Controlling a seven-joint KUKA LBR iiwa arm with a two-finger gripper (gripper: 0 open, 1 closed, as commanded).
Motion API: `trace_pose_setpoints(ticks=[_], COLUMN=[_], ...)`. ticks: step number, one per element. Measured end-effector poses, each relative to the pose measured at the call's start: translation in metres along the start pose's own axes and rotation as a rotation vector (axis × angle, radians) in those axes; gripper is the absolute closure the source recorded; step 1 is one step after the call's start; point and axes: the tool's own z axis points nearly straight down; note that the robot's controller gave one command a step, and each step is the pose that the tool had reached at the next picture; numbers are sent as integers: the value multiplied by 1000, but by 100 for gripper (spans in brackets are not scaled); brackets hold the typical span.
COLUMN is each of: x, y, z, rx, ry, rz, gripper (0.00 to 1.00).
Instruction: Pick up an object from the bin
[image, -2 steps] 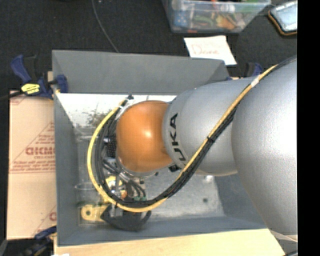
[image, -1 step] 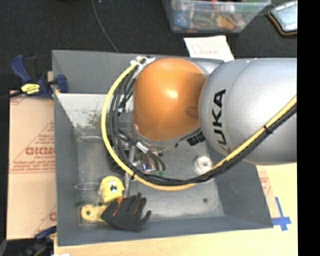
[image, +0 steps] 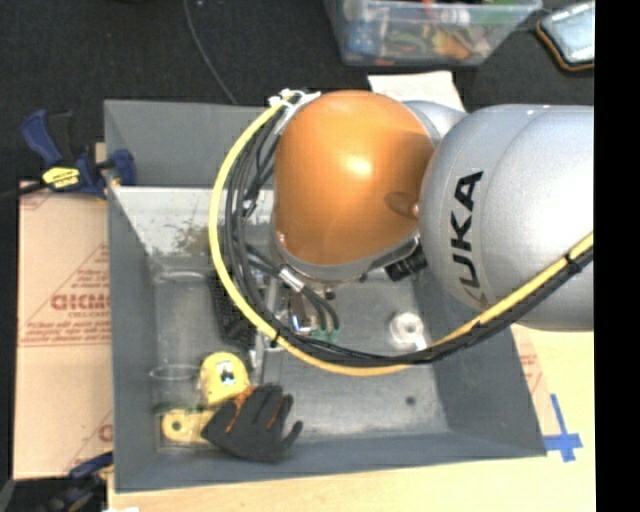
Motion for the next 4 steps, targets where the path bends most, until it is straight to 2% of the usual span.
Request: trace_pose_setpoints(ticks=[1,2,3,4], x=[0,17,15,3], y=[2,-26,-35,-19], z=[11,3,32,36], rx=[0,-3,0,-4], ry=[-5,-9,-2,-12], rz=[-114,-14,-136,20], gripper=[0,0,0,0])
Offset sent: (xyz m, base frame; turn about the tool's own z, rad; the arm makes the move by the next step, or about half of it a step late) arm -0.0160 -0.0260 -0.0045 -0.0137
